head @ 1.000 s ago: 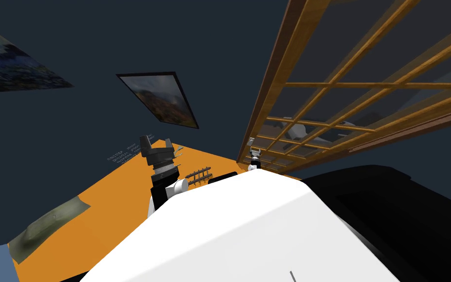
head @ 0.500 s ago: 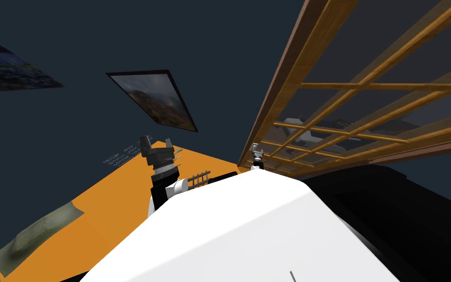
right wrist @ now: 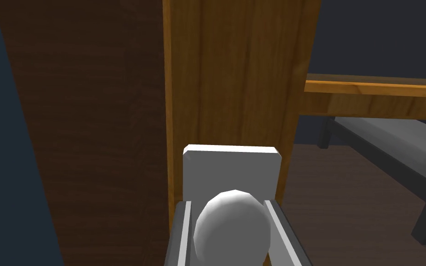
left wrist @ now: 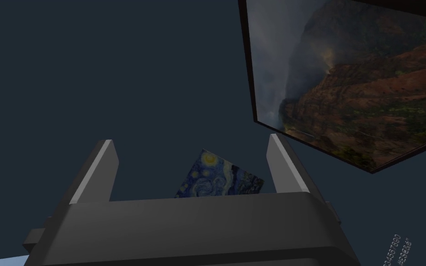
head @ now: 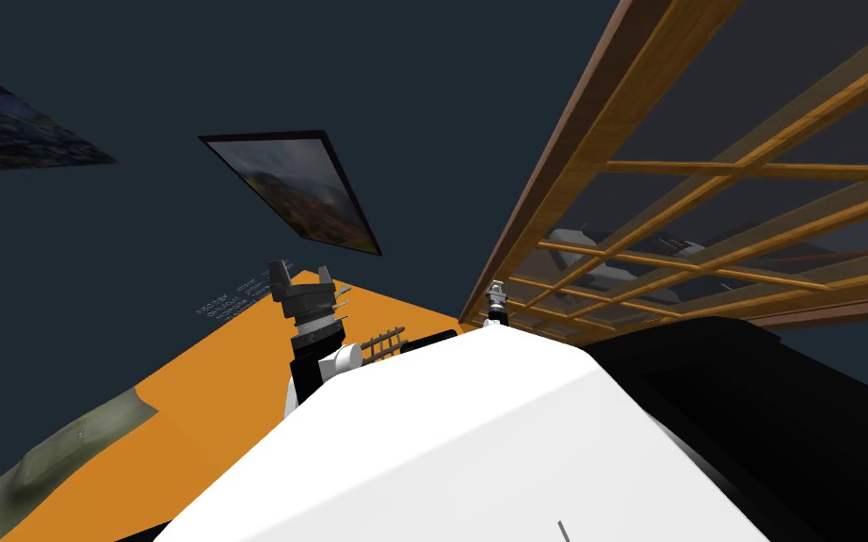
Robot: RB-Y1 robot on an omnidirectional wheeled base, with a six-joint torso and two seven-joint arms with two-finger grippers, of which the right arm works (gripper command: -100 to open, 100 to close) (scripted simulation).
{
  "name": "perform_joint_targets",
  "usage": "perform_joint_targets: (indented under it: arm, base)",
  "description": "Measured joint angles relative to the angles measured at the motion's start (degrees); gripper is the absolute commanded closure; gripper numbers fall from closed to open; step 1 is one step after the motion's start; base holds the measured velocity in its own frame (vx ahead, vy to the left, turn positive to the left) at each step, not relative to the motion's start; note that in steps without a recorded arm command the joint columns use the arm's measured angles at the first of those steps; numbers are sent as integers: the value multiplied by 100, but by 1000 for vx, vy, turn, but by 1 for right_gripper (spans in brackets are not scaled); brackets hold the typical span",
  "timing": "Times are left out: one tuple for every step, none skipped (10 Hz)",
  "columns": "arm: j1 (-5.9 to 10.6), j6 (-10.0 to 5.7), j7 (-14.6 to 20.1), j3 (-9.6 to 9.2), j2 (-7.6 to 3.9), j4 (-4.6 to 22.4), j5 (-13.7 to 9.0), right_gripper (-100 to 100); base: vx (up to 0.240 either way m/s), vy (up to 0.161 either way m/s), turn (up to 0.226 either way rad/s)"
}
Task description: Pull the door open
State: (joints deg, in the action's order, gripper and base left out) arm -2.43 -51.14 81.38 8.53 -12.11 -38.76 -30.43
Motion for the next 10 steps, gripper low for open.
perform_joint_targets:
  arm:
    - [6,6,0,-1,-4,-2,2,100]
    - [9,5,-5,-2,-1,-3,2,100]
    - [9,4,-6,-2,1,-3,2,100]
    - [8,3,-6,-2,1,-2,2,100]
    - [23,0,12,-21,-12,-20,12,100]
    - [38,-6,38,-48,-29,-36,27,100]
    - [44,0,70,-84,-41,-22,44,100]
    - [18,17,110,-126,-49,-26,62,100]
    - [-4,47,146,-167,-59,-45,80,100]
    - [-20,73,182,-210,-72,-74,100,100]
  base:
    - [0,0,0]
    - [0,0,0]
    - [0,0,0]
    - [-115,7,33]
    - [-208,49,46]
    - [-206,62,35]
    - [-194,56,42]
    - [-199,34,51]
    - [-208,18,64]
    - [-209,43,78]
